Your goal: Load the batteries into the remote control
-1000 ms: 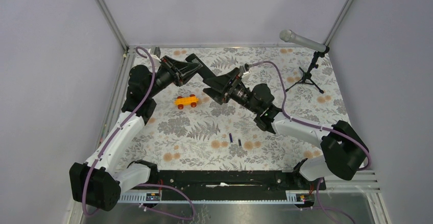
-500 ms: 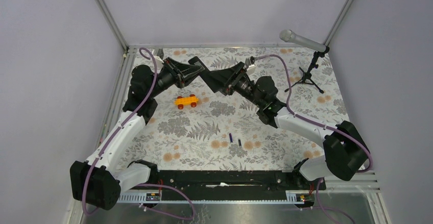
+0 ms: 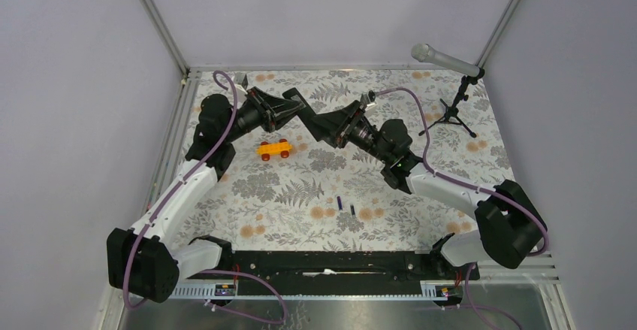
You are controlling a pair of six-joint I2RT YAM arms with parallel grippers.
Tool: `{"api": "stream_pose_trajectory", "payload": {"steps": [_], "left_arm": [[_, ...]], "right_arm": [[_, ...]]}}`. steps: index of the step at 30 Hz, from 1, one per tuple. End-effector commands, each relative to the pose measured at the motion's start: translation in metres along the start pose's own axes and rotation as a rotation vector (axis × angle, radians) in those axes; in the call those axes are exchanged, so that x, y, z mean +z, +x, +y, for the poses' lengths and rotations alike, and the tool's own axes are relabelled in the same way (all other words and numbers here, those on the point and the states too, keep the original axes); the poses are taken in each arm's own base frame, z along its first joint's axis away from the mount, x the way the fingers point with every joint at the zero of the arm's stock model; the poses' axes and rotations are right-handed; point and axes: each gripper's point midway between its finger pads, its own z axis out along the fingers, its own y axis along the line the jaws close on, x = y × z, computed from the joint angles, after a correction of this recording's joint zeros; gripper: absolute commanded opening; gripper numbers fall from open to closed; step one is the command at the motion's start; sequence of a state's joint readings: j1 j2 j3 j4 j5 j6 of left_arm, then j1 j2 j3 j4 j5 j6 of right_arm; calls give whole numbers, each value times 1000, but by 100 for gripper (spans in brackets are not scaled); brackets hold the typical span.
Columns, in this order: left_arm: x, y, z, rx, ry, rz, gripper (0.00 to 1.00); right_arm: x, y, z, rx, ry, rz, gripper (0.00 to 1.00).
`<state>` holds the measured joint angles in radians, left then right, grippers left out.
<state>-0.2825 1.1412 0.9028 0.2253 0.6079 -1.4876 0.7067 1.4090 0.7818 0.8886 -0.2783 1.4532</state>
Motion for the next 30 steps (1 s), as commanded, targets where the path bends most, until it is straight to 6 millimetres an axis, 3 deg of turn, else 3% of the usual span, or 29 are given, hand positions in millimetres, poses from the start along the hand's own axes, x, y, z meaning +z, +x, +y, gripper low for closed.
{"api": "stream_pose_trajectory", "payload": {"steps": [1,5,11,13,19,23,26,30], "left_arm": [[-10,-13,-64,78,189,-76,0],[-13,-22,-73,96,203,-112,0],[-12,-31,-77,111,206,-134,0],[-10,-31,-74,109,201,-129,0],[-8,-28,-52,157,121,-112,0],[-9,-28,-35,210,61,-115,0],[-9,-27,-27,231,45,-109,0],[-7,-25,-20,281,37,-91,0]], "right_arm": [[-15,24,-33,18,102,101,43],[-27,34,-41,-7,81,141,38],[-34,42,-35,-85,36,187,32],[-31,41,-31,-89,37,189,37],[-20,21,-27,-78,88,119,70],[-21,9,-32,-87,174,74,76],[-22,7,-32,-51,194,69,73],[-20,7,-25,-7,191,69,54]]}}
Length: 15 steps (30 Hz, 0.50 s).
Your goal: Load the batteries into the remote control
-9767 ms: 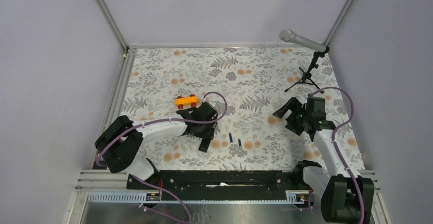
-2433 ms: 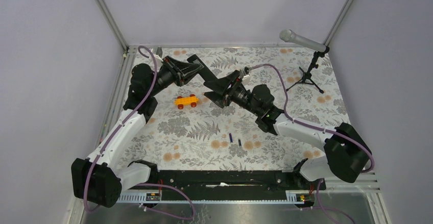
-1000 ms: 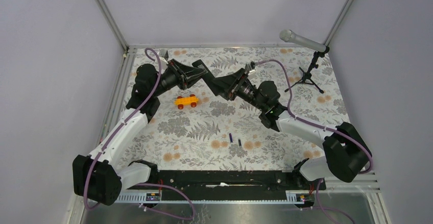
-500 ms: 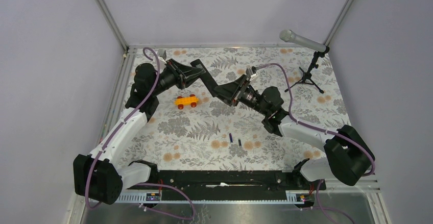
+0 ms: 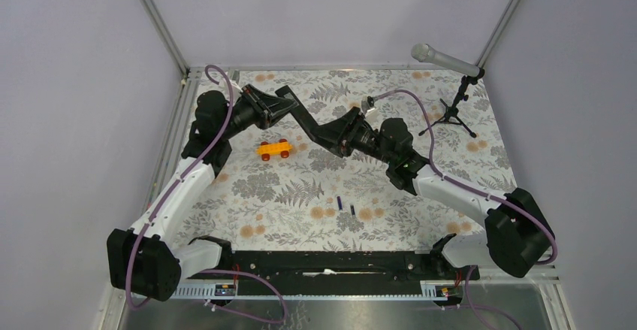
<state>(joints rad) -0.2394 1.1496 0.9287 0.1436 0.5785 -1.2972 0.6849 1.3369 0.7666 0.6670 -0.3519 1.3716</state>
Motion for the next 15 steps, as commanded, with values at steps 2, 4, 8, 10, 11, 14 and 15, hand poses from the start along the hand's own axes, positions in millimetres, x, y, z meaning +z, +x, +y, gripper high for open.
{"api": "stream_pose_trajectory", "payload": {"steps": [2,4,8,10,11,14,15], "left_arm": [[-7,-8,-31,155,93,-37,0],[-7,-7,-26,186,82,-38,0],[-10,-8,-21,269,81,-59,0],[-12,-10,-21,311,86,-82,0],[-13,-10,-21,327,93,-91,0],[-15,-10,-22,353,108,-100,0],[-14,-9,-21,357,112,-99,0]], "right_arm": [[0,-4,7,35,48,2,48],[0,-5,9,47,57,5,45],[0,-3,11,101,77,25,42],[1,-1,6,150,107,37,43],[1,0,3,183,114,41,44],[1,1,-1,237,103,46,46],[1,2,-1,246,93,47,46]]}}
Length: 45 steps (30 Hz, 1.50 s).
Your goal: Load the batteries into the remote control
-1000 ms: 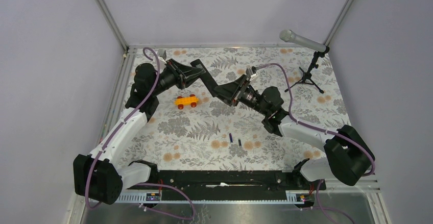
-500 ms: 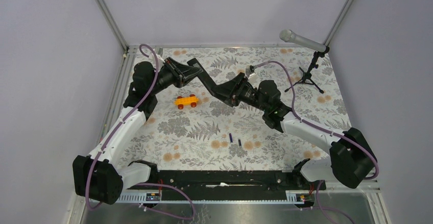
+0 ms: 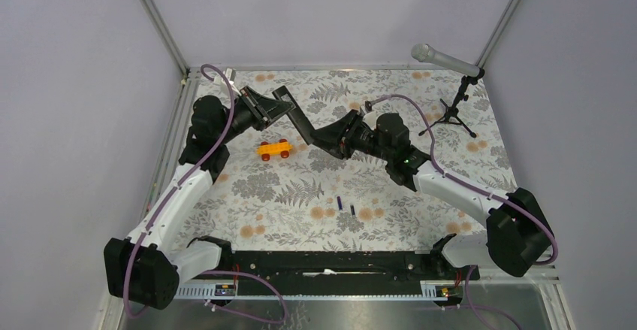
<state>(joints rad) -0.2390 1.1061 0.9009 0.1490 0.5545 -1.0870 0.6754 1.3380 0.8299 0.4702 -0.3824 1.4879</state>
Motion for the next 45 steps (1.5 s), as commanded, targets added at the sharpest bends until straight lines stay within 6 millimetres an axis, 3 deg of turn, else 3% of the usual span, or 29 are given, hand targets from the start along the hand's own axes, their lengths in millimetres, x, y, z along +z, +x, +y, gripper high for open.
{"api": "stream_pose_trajectory", "payload": {"steps": [1,8,13,20,26,31,36,41,45], "left_arm": [[-6,-14,-25,136,102,-81,0],[-6,-9,-11,158,60,-85,0],[-6,-10,-4,205,23,-101,0],[-6,-9,3,258,-3,-103,0],[-5,-6,5,247,-9,-96,0],[-5,-8,8,222,-41,-103,0],[-5,-7,10,196,-48,-103,0],[-3,-1,4,132,-7,-87,0],[-3,-1,5,136,-10,-92,0]], "right_arm": [[-1,1,9,82,-41,22,44],[-3,0,28,62,-108,22,32],[-5,3,28,77,-79,35,32],[-6,5,21,105,-60,45,44],[-3,3,21,82,-98,40,36],[-2,2,1,27,5,26,68],[-6,1,-4,-32,45,15,84],[8,-1,-3,-35,9,28,87],[18,-1,4,-1,-50,51,78]]}}
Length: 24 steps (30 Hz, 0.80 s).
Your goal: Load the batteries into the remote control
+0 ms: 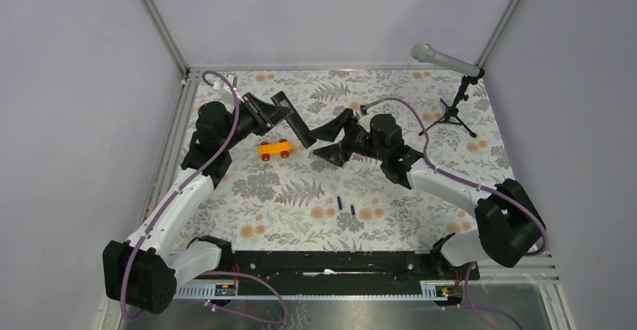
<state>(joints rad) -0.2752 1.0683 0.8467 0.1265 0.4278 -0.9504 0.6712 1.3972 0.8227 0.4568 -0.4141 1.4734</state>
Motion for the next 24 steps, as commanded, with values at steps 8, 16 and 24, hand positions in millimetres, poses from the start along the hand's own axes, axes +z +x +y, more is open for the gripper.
{"api": "stream_pose_trajectory", "payload": {"steps": [8,16,24], "left_arm": [[-2,-6,-15,17,57,-36,0],[0,-11,-12,70,38,-48,0],[1,-11,-7,145,28,-48,0]], "right_arm": [[9,-2,36,13,-143,26,53],[-1,-2,33,40,-121,-3,25],[-3,1,35,56,-102,15,35]]}}
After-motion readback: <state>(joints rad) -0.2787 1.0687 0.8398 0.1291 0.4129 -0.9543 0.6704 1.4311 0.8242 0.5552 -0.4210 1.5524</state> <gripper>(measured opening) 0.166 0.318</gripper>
